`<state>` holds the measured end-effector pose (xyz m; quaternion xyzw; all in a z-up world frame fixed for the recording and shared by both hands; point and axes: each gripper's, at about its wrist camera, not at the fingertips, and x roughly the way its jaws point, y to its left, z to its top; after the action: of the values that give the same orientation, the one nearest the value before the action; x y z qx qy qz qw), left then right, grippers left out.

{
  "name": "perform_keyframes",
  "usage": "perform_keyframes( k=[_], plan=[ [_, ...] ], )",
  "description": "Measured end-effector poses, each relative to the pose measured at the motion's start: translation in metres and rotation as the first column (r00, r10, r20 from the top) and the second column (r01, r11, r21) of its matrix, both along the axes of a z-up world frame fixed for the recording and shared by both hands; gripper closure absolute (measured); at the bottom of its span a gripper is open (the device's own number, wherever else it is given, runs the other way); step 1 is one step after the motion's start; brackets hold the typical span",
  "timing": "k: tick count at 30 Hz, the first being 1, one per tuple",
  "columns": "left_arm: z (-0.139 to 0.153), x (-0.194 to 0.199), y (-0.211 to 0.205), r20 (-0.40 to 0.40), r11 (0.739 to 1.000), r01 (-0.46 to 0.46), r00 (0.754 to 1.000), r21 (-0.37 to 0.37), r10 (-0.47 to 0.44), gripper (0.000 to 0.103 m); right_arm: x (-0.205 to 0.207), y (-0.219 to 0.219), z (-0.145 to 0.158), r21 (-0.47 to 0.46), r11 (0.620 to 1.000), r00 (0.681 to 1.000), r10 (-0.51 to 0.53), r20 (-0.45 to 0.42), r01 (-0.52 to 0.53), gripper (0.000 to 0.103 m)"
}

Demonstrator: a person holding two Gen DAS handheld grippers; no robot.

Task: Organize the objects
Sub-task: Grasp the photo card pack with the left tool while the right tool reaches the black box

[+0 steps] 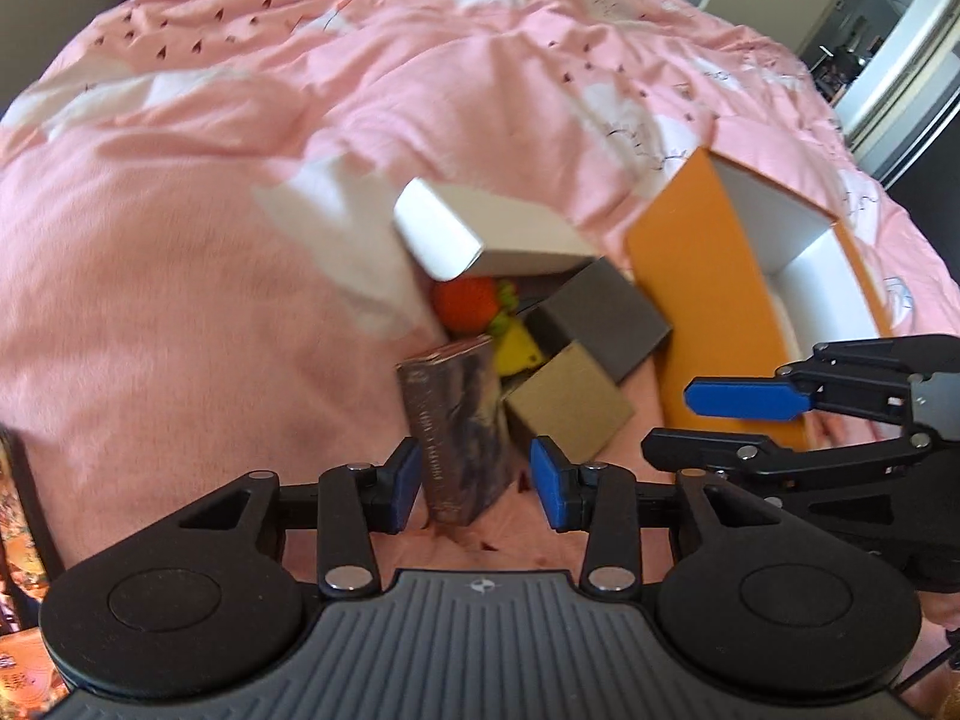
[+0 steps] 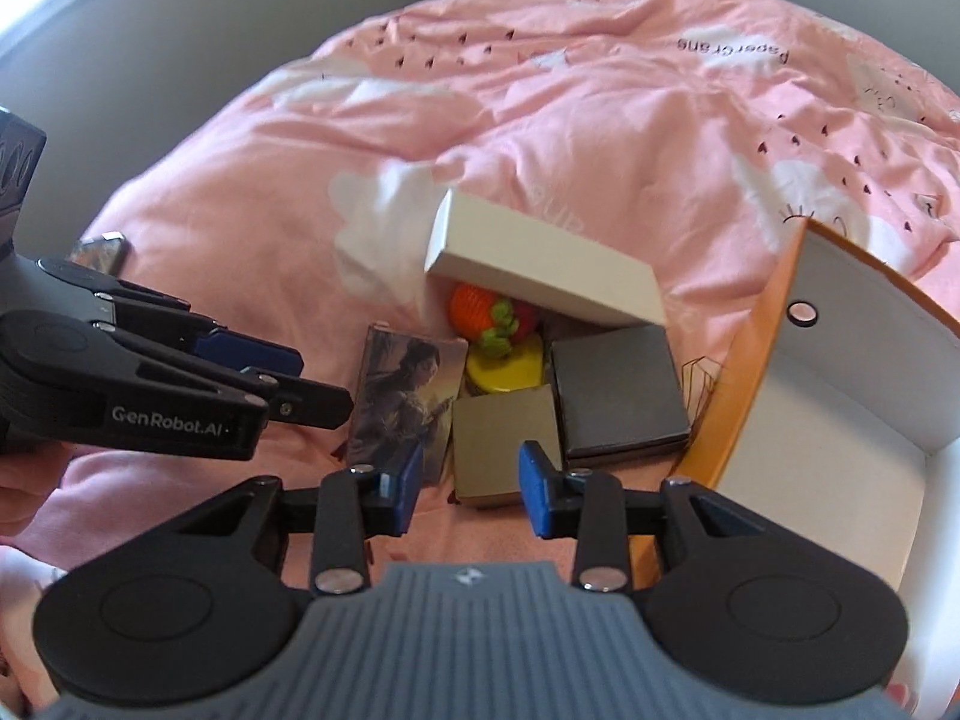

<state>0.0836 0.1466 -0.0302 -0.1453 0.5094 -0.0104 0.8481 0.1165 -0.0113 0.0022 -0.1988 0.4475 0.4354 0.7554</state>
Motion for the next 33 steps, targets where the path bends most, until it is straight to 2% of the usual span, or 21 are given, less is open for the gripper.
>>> perform_keyframes(
  k=[3, 5, 13, 16, 21, 22, 27, 29, 33],
  plan=[
    [-0.013, 0.003, 0.002, -0.008, 1.000, 0.003, 1.000, 0.002, -0.003, 0.050, 0.006, 0.009, -0.010, -0.048, 0.999, 1.000, 0.019, 0.000, -0.019, 0.063],
    [-0.022, 0.008, 0.000, -0.015, 1.000, 0.007, 1.000, 0.018, -0.007, 0.050, 0.010, 0.013, -0.013, -0.069, 0.997, 1.000, 0.029, 0.001, -0.029, 0.056],
    [-0.047, 0.026, -0.003, -0.050, 0.998, 0.012, 0.999, 0.066, -0.009, 0.049, 0.030, 0.027, -0.021, -0.149, 0.986, 0.996, 0.082, 0.015, -0.079, 0.056],
    [-0.053, 0.031, -0.002, -0.050, 0.998, 0.006, 0.999, 0.057, -0.003, 0.050, 0.040, 0.033, -0.023, -0.187, 0.978, 0.994, 0.104, 0.030, -0.096, 0.056],
    [-0.055, 0.035, 0.000, -0.042, 0.999, 0.005, 0.999, 0.035, -0.003, 0.056, 0.059, 0.048, -0.027, -0.244, 0.965, 0.993, 0.107, 0.043, -0.093, 0.056],
    [-0.054, 0.034, 0.001, -0.036, 1.000, 0.007, 0.999, 0.026, -0.006, 0.060, 0.062, 0.050, -0.028, -0.248, 0.964, 0.993, 0.109, 0.039, -0.096, 0.056],
    [-0.046, 0.028, 0.008, 0.005, 1.000, 0.005, 1.000, -0.021, -0.005, 0.071, 0.063, 0.061, -0.033, -0.255, 0.955, 0.988, 0.138, -0.063, -0.150, 0.056],
    [-0.042, 0.027, 0.008, 0.023, 0.998, 0.021, 1.000, -0.052, -0.020, 0.077, 0.060, 0.064, -0.038, -0.260, 0.952, 0.984, 0.138, -0.117, -0.164, 0.052],
    [-0.043, 0.031, 0.011, 0.009, 0.996, 0.016, 1.000, -0.087, -0.016, 0.078, 0.055, 0.066, -0.045, -0.293, 0.939, 0.980, 0.141, -0.143, -0.178, 0.050]
  ],
)
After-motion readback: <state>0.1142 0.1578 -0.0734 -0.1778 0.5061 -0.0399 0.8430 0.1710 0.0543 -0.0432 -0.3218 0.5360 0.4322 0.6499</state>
